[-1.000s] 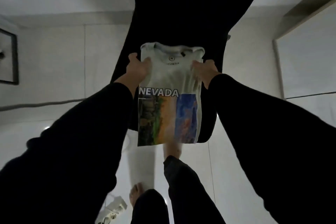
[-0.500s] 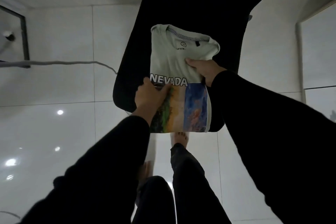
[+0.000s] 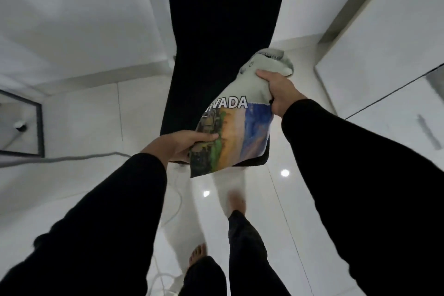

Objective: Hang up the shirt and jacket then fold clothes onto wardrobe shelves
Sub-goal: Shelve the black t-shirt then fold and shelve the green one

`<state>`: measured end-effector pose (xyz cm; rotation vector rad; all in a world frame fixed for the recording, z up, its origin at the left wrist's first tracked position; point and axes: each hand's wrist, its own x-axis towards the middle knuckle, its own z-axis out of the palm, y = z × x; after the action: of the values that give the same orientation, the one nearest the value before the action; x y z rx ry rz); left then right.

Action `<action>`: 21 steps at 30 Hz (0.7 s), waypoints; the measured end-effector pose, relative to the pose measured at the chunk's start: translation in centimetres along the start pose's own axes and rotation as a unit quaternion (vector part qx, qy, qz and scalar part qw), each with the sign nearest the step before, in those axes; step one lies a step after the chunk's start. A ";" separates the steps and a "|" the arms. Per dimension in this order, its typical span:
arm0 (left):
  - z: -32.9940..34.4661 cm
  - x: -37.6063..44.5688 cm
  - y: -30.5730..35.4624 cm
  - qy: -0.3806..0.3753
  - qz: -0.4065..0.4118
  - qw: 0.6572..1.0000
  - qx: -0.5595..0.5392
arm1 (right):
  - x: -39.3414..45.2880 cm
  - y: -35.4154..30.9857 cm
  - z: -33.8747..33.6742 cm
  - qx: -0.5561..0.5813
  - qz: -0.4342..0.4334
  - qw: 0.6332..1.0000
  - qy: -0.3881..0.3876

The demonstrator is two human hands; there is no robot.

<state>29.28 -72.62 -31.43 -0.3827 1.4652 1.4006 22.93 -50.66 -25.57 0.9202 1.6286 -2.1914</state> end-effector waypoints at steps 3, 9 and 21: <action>2.2 -6.3 3.9 -0.047 0.048 0.998 0.000 | -7.3 -5.4 -1.9 0.080 -0.057 0.994 0.037; 8.9 -14.8 10.5 -0.132 0.189 0.970 -0.072 | -20.1 -15.8 -7.7 0.251 -0.194 0.943 0.100; 37.5 -12.5 18.0 -0.267 0.276 0.923 -0.033 | -34.7 -23.8 -27.4 0.420 -0.383 0.795 0.212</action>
<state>36.77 -40.04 -3.70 0.3919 1.1018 1.8166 45.48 -22.70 9.53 1.1310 1.2496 -3.6802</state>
